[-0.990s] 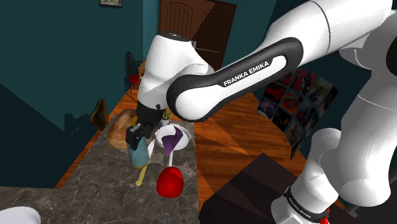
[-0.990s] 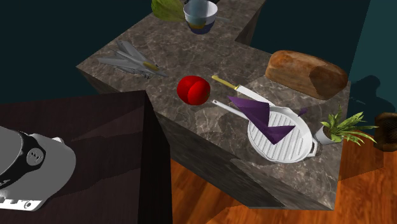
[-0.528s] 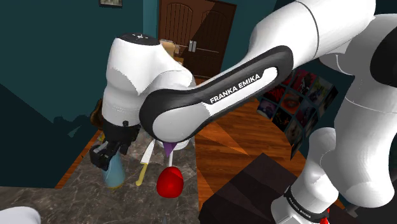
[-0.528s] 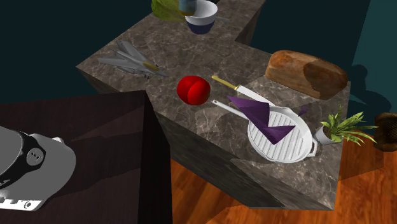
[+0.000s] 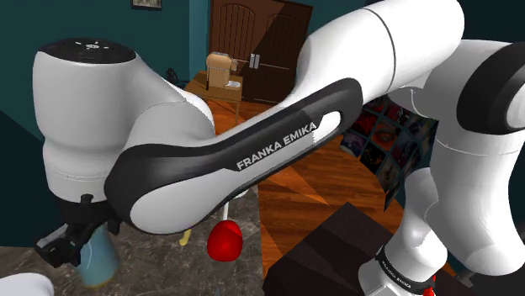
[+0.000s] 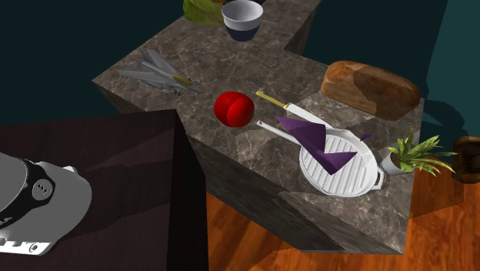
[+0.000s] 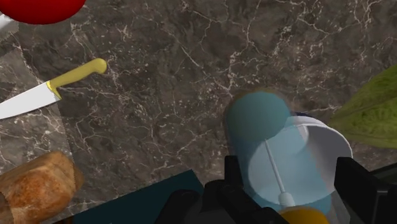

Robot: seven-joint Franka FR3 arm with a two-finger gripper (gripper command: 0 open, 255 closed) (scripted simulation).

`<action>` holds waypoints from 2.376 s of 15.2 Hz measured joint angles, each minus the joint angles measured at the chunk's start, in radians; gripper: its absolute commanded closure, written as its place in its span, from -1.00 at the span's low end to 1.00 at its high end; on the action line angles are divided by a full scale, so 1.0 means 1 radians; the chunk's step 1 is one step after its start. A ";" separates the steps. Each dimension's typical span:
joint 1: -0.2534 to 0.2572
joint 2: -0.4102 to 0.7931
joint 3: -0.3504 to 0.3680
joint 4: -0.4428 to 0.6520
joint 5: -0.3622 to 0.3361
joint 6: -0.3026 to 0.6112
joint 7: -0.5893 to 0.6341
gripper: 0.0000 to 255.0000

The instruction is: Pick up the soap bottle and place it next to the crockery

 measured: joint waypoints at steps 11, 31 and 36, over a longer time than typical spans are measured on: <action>0.169 0.296 -0.011 0.442 -0.070 -0.162 0.119 1.00; 0.175 0.411 -0.039 0.366 -0.106 0.026 0.158 1.00; 0.181 0.448 -0.048 0.362 -0.116 0.067 0.170 1.00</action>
